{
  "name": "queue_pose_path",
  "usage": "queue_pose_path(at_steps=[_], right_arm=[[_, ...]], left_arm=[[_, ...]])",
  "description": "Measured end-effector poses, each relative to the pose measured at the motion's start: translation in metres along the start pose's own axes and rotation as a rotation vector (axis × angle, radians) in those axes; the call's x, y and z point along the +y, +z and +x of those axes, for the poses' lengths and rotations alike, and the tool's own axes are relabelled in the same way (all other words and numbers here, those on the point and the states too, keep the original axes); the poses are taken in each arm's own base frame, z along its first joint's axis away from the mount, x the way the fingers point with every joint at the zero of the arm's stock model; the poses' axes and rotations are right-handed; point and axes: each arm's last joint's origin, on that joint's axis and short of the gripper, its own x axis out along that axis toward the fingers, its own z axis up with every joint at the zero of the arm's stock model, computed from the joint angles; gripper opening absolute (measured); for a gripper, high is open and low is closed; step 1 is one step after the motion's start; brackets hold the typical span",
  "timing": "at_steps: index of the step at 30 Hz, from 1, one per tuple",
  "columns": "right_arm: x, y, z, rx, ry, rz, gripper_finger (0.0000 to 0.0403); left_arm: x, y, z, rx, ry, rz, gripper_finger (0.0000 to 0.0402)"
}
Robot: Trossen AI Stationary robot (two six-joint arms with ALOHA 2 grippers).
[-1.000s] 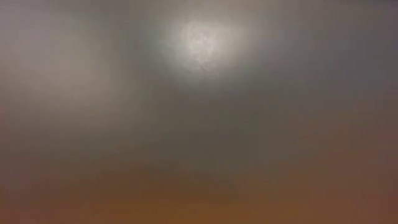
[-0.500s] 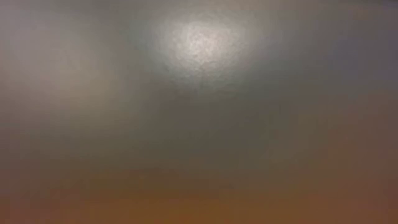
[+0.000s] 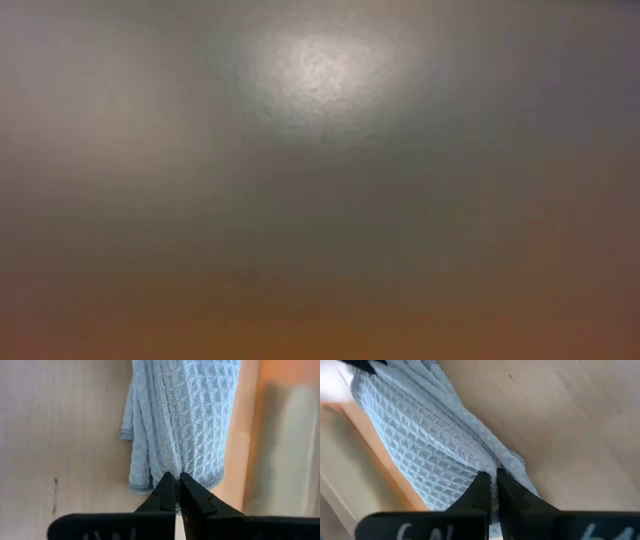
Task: Roll microfiber towels into tight, uniform cylinder then place into a basket
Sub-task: Roll the gray towel
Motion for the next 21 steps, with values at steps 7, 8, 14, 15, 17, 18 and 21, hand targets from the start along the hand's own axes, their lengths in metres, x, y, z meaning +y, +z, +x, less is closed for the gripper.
queue_pose_path(at_steps=[7, 8, 14, 15, 17, 18, 21], right_arm=[[-0.001, -0.003, 0.002, 0.017, -0.028, -0.021, 0.0014], [-0.001, -0.003, 0.002, 0.020, -0.030, -0.031, 0.0014], [-0.001, -0.005, 0.003, 0.035, -0.025, -0.063, 0.0017], [-0.001, -0.005, 0.003, 0.038, -0.016, -0.072, 0.0020], [-0.001, -0.005, 0.003, 0.046, 0.004, -0.084, 0.0031], [-0.001, -0.005, 0.004, 0.046, 0.006, -0.085, 0.0039], [0.000, -0.005, 0.004, 0.047, 0.010, -0.085, 0.0065]], left_arm=[[-0.004, 0.013, -0.008, -0.051, 0.126, 0.054, 0.0000], [-0.005, 0.015, -0.009, -0.057, 0.146, 0.067, 0.0000], [-0.004, 0.017, -0.011, -0.063, 0.208, 0.131, 0.0000], [-0.004, 0.017, -0.011, -0.063, 0.217, 0.136, 0.0000], [-0.004, 0.017, -0.011, -0.063, 0.229, 0.145, 0.0000], [-0.004, 0.018, -0.011, -0.065, 0.244, 0.145, 0.0001], [-0.003, 0.018, -0.011, -0.072, 0.291, 0.122, 0.0012]])
